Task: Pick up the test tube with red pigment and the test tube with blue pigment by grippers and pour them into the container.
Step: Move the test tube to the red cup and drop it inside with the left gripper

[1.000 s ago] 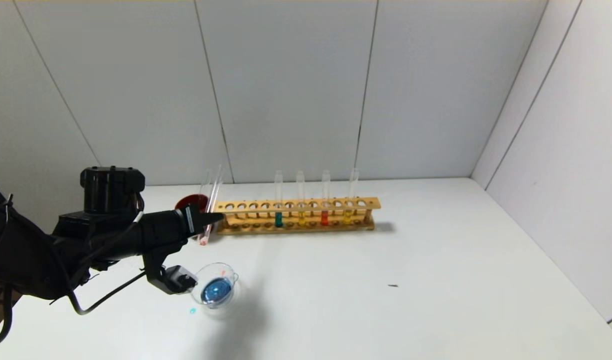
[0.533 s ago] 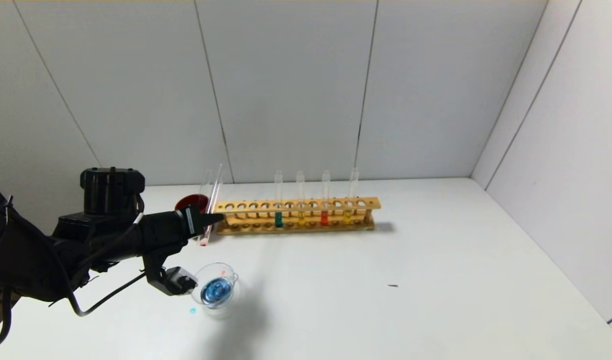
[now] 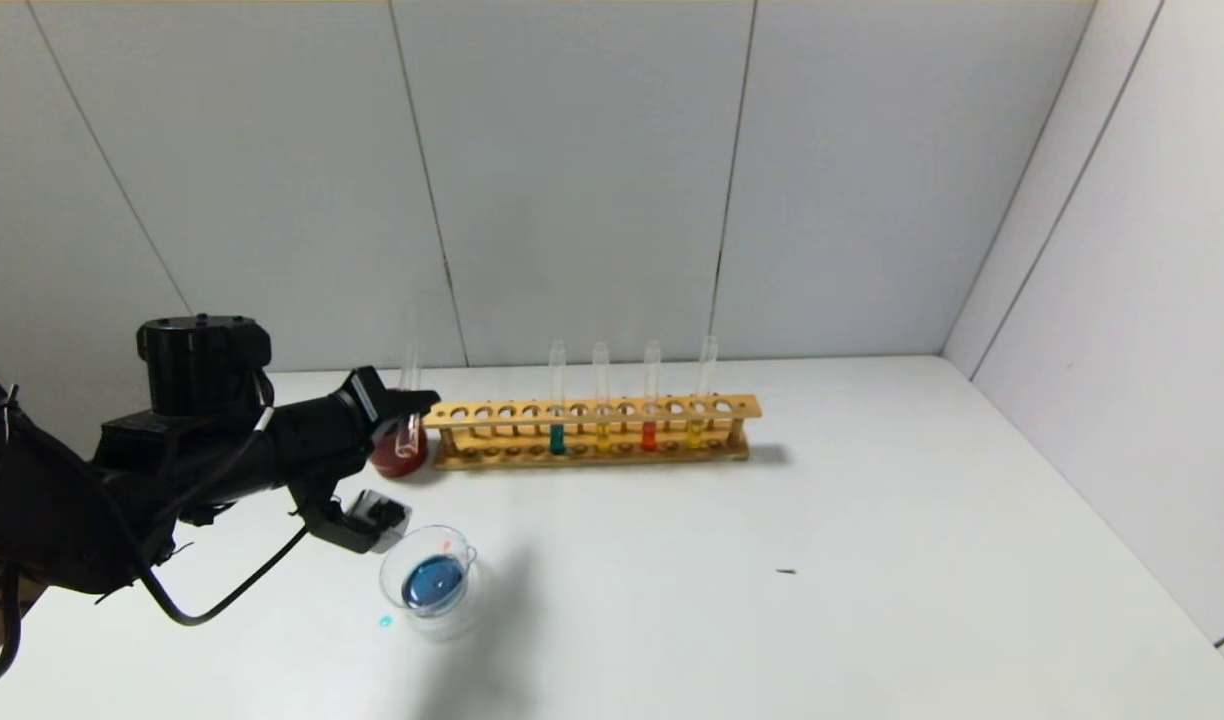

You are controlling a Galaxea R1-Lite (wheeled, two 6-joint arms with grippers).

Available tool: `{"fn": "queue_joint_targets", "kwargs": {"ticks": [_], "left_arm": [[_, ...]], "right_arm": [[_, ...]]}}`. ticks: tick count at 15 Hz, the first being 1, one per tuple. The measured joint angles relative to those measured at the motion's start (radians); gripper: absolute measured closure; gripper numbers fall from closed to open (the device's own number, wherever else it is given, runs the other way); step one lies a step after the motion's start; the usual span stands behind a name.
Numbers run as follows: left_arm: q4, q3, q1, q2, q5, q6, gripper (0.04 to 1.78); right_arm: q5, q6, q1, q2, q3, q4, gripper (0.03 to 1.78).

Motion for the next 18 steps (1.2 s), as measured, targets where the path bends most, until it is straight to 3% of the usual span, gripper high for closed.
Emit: {"fn": "queue_joint_targets", "kwargs": {"ticks": [3,7,9,13,16,18], "left_arm": [[-0.126,-0.003,0.009,-0.001,0.093,-0.283,1.49],[-0.098,-0.065,0.004,-0.001,0.293,-0.709,1.49],[-0.015,-0.189,-0.001,0.001,0.374,-0.901,1.49],[0.248,-0.500,-0.001,0.005,0.412,-1.294,1.49],[0.404,-0.575,0.024,0.014,0.418,-1.597,1.49],[0.420,-0.580,0.042,0.027,0.418,-1.730,1.49]], "right_arm": [[0.000,0.000,0.000,0.000,0.000,0.000,0.06],[0.000,0.000,-0.001,0.000,0.000,0.000,0.06],[0.000,0.000,0.000,0.000,0.000,0.000,0.06],[0.000,0.000,0.000,0.000,0.000,0.000,0.06],[0.000,0.000,0.000,0.000,0.000,0.000,0.06],[0.000,0.000,0.000,0.000,0.000,0.000,0.06]]}}
